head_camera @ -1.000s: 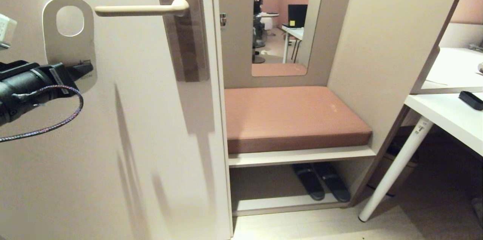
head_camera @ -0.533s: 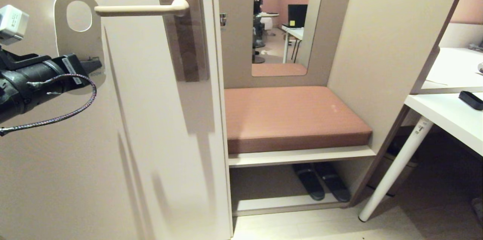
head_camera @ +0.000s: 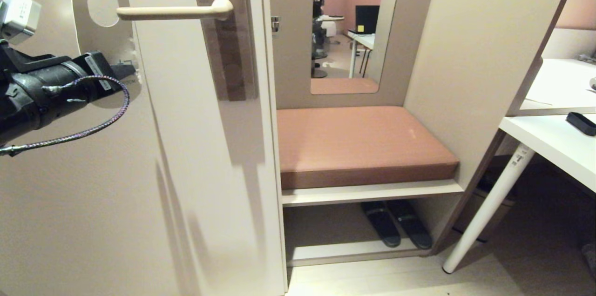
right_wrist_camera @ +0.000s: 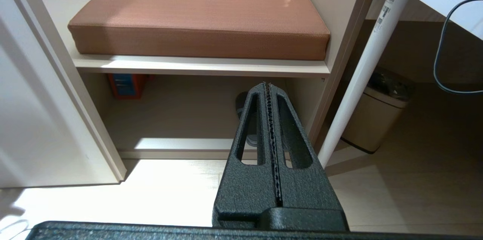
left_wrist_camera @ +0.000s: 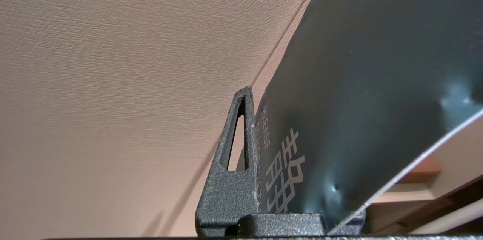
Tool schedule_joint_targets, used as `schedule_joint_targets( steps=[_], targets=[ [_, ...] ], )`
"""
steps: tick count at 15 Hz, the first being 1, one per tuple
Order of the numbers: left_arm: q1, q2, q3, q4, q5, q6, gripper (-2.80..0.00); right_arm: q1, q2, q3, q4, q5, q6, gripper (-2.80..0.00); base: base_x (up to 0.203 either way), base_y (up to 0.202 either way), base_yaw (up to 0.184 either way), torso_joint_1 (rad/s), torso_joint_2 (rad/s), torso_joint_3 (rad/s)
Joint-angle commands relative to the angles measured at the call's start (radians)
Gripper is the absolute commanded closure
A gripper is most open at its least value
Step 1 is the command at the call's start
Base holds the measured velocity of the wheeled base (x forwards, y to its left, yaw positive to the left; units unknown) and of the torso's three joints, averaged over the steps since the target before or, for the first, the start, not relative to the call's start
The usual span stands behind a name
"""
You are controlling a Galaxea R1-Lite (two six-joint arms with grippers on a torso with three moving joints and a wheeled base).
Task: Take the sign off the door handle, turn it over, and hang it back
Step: Hang the sign back with the other side facing out
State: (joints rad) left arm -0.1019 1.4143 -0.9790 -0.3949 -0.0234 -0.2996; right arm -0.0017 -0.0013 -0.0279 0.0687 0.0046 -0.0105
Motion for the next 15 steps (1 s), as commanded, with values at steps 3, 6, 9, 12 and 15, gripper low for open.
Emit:
schedule_joint_targets(
  steps=[3,6,9,12,15],
  targets=[
    [-0.07,-0.004,-0.019,0.017,0.045,-0.036,0.0,0.0,0.001,0.0,0.0,0.0,0.0,0.0,0.0,0.0,0.0,0.0,0.0,0.0],
    [-0.136,-0.004,-0.019,0.018,0.099,-0.061,0.0,0.001,0.001,-0.001,0.0,0.0,0.0,0.0,0.0,0.0,0.0,0.0,0.0,0.0],
    [-0.199,-0.004,-0.018,0.018,0.151,-0.062,0.0,0.0,0.001,0.0,0.0,0.0,0.0,0.0,0.0,0.0,0.0,0.0,0.0,0.0],
    [-0.254,-0.005,-0.016,0.018,0.187,-0.063,0.0,0.002,0.001,0.0,0.0,0.0,0.0,0.0,0.0,0.0,0.0,0.0,0.0,0.0],
    [-0.31,-0.003,-0.015,0.018,0.226,-0.062,0.0,0.0,0.001,0.0,0.0,0.0,-0.002,0.0,0.0,0.0,0.0,0.0,0.0,0.0]
  ],
)
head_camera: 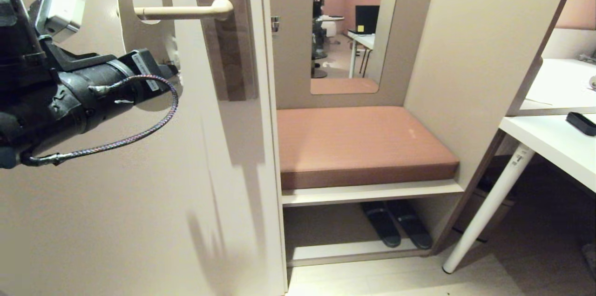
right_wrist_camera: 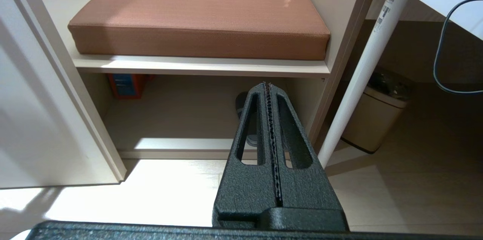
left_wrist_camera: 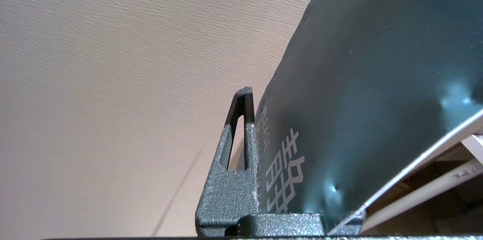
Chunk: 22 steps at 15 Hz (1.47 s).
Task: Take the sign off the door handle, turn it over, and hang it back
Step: Hang the sign back with the other side facing out
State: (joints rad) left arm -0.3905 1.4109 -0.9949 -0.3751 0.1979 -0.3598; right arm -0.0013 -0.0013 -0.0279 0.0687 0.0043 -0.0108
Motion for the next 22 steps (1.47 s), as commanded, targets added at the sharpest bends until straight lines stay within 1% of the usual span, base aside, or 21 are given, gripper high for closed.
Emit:
schedule_joint_targets(
  steps=[1,4,6,8,12,14,16,20,22],
  targets=[
    [-0.04,0.002,0.001,-0.003,0.017,-0.002,0.0,0.0,0.001,0.0,0.0,0.0,0.0,0.0,0.0,0.0,0.0,0.0,0.0,0.0],
    [-0.072,0.01,0.001,-0.004,0.032,-0.002,0.0,0.001,0.001,0.0,0.0,0.0,-0.001,0.0,0.0,0.0,0.0,0.0,0.0,0.0],
    [-0.091,0.023,0.001,-0.005,0.061,-0.002,0.0,0.0,0.001,0.0,0.0,0.0,0.0,0.0,0.0,0.0,0.0,0.0,0.0,0.0],
    [-0.107,0.034,0.001,-0.005,0.073,-0.003,0.0,0.0,0.001,0.0,0.0,0.0,0.0,0.0,0.0,0.0,0.0,0.0,0.0,0.0],
    [-0.128,0.046,0.001,-0.01,0.08,-0.008,0.0,0.0,0.001,0.0,0.0,0.0,0.0,0.0,0.0,0.0,0.0,0.0,0.0,0.0],
    [-0.137,0.05,0.001,-0.01,0.081,-0.028,0.0,0.001,0.001,0.0,0.0,0.0,0.0,0.0,0.0,0.0,0.0,0.0,0.0,0.0],
    [-0.14,0.065,0.001,-0.018,0.106,-0.047,0.0,0.0,0.001,0.0,0.0,0.0,0.0,0.0,0.0,0.0,0.0,0.0,0.0,0.0],
    [-0.143,0.088,0.007,-0.071,0.116,-0.053,0.0,0.001,0.001,0.0,0.0,0.0,0.0,0.0,0.0,0.0,0.0,0.0,0.0,0.0],
    [-0.143,0.093,0.005,-0.079,0.116,-0.051,0.0,0.0,0.001,0.0,0.0,0.0,0.0,0.0,0.0,0.0,0.0,0.0,0.0,0.0]
  ],
)
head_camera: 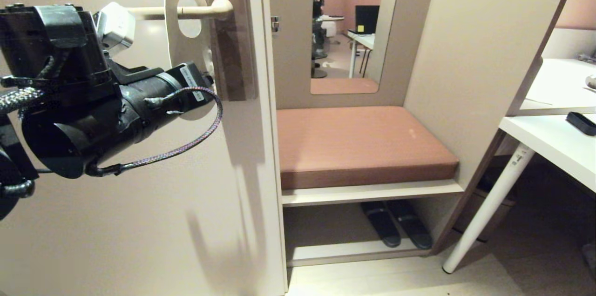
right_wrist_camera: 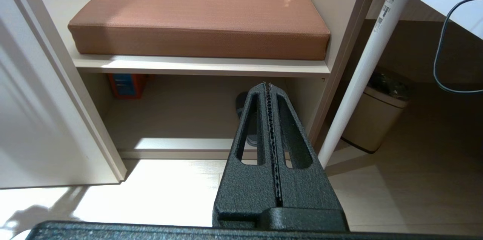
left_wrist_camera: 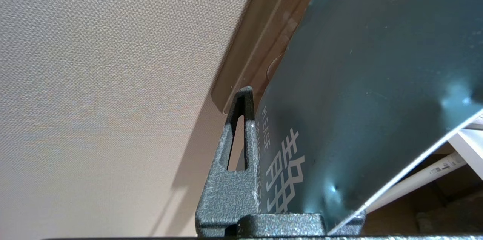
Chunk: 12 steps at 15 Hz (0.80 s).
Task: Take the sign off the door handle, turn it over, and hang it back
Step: Hang the sign back with the other side facing out
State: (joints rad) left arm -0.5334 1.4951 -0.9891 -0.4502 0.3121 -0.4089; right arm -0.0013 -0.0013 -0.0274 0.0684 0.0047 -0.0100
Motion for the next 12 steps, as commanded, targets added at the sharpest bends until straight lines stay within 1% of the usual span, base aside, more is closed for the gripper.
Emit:
schedule_joint_targets(
  steps=[1,4,7,12],
  targets=[
    [0.0,0.01,0.001,-0.004,0.001,-0.001,0.0,0.0,0.001,-0.001,0.001,0.0,-0.001,0.0,0.0,0.0,0.0,0.0,0.0,0.0],
    [-0.002,0.017,0.017,-0.007,0.002,-0.001,0.0,0.0,0.001,0.0,0.001,0.0,-0.001,0.0,0.0,0.0,0.0,0.0,0.0,0.0],
    [-0.007,0.016,0.046,-0.039,0.002,0.001,0.0,0.0,0.001,0.0,0.001,0.0,-0.001,0.0,0.0,0.0,0.0,0.0,0.0,0.0],
    [-0.008,0.014,0.047,-0.039,0.002,0.01,0.0,0.0,0.001,0.0,0.001,0.0,-0.001,0.0,0.0,0.0,0.0,0.0,0.0,0.0]
  ],
)
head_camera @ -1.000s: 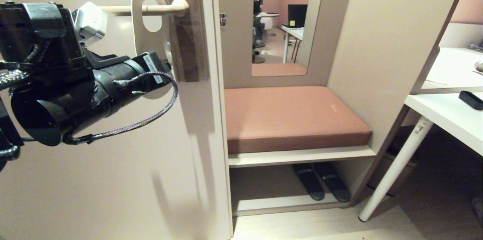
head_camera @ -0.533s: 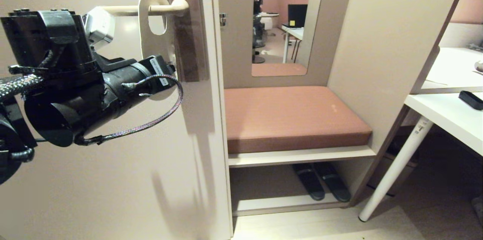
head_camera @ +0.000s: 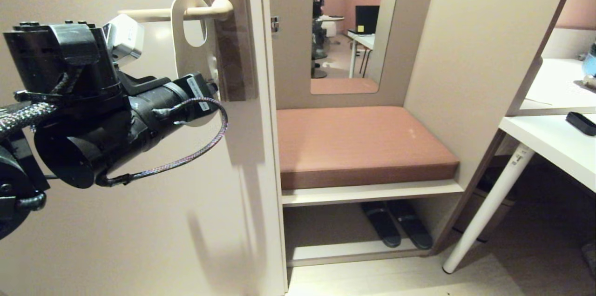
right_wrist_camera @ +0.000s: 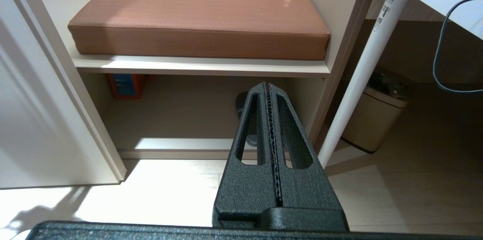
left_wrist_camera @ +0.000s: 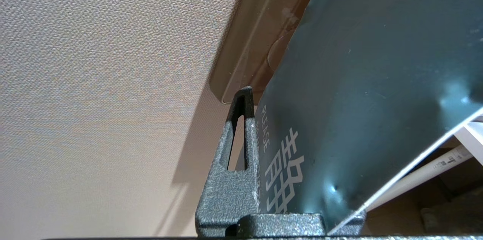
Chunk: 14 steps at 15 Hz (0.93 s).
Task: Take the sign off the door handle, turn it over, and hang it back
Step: Hang the sign back with the other side facing out
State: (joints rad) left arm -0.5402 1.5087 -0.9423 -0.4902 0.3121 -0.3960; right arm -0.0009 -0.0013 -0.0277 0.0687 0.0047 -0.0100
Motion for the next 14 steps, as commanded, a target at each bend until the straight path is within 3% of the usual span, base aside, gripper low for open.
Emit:
schedule_joint_targets(
  steps=[1,14],
  targets=[
    [-0.001,0.001,0.002,0.001,0.002,0.002,0.0,-0.001,0.001,0.0,0.0,0.0,-0.002,0.0,0.0,0.0,0.0,0.0,0.0,0.0],
    [-0.001,-0.025,0.042,0.001,-0.001,-0.001,0.0,0.0,0.001,0.0,0.0,0.0,-0.001,0.0,0.0,0.0,0.0,0.0,0.0,0.0]
  ],
)
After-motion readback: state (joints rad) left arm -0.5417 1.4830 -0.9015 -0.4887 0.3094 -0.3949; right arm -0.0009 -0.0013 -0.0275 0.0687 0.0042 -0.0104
